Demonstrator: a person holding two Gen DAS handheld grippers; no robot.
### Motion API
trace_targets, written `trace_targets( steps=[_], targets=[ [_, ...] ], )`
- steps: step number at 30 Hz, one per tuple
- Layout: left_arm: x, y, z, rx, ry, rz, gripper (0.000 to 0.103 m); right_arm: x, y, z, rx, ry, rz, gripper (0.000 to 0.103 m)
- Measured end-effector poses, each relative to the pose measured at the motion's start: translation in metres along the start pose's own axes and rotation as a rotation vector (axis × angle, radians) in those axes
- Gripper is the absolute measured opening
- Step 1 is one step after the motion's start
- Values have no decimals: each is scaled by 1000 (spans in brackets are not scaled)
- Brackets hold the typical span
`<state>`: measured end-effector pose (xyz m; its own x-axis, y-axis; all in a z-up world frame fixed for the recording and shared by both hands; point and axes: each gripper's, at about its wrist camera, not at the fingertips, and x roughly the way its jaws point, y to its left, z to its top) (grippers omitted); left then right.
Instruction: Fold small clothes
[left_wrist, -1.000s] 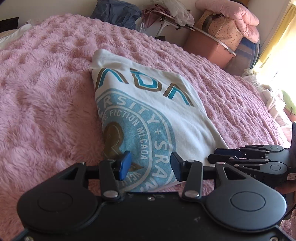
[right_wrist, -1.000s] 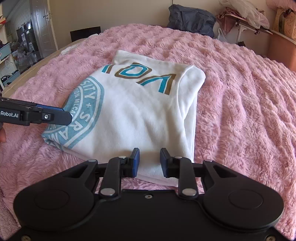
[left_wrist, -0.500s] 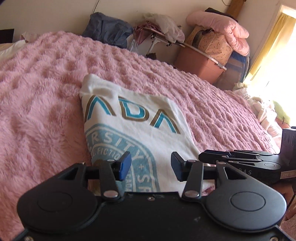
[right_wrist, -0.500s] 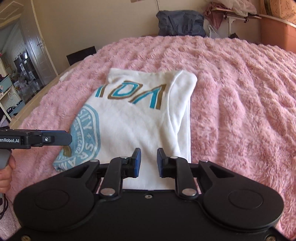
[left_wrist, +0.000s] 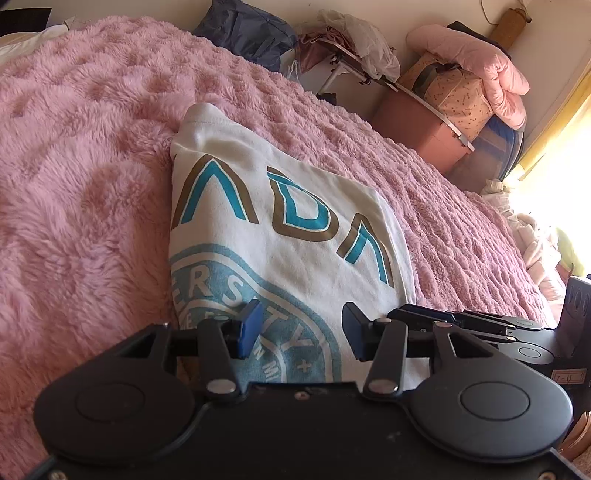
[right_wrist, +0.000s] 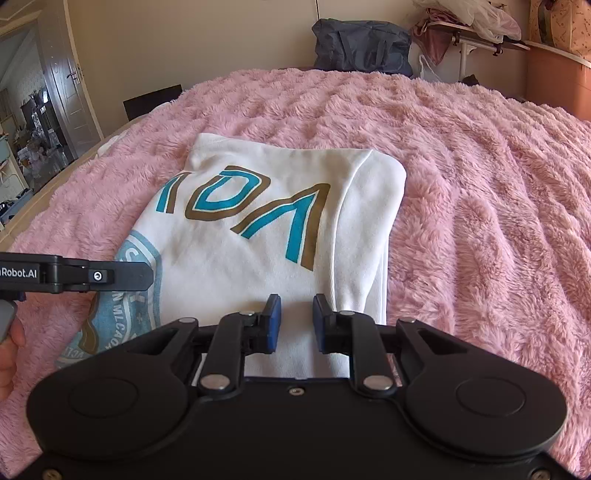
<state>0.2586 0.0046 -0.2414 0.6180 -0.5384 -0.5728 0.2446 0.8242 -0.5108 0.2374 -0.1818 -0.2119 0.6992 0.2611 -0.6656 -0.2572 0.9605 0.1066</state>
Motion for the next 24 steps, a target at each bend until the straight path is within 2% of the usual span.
trace_targets(
  steps=[4, 5, 7, 8, 9, 10, 11, 12, 14, 18, 21, 24],
  targets=[
    [-13, -12, 6, 4, -26, 24, 50, -2, 3, 1, -14, -3, -12, 18],
    [-20, -18, 7, 23, -38, 50, 50, -7, 4, 3, -13, -8, -13, 18],
    [-31, -35, 9, 77, -42, 153, 51, -20, 7, 6, -12, -30, -13, 20],
    [-37, -42, 9, 89, -41, 203, 51, -28, 9, 7, -12, -41, -17, 24],
    [-42, -48, 9, 89, -39, 237, 51, -36, 12, 9, -9, -49, -28, 32],
    [-47, -53, 8, 79, -33, 261, 51, -43, 15, 10, -4, -52, -43, 37],
    [-53, -58, 7, 55, -19, 275, 52, -51, 18, 10, 5, -54, -66, 47],
    [-58, -62, 6, 34, -3, 282, 52, -58, 20, 11, 12, -51, -81, 50],
    [-67, -70, 3, 10, 17, 297, 52, -71, 23, 11, 42, -48, -81, 50],
    [-85, -90, -8, 40, 10, 355, 53, -93, 29, 9, 77, -41, -68, 50],
    [-99, -105, -14, 55, 15, 402, 54, -108, 35, 7, 82, -32, -79, 59],
    [-116, -123, -21, 87, 11, 446, 55, -123, 40, 3, 101, -15, -76, 63]
  ],
)
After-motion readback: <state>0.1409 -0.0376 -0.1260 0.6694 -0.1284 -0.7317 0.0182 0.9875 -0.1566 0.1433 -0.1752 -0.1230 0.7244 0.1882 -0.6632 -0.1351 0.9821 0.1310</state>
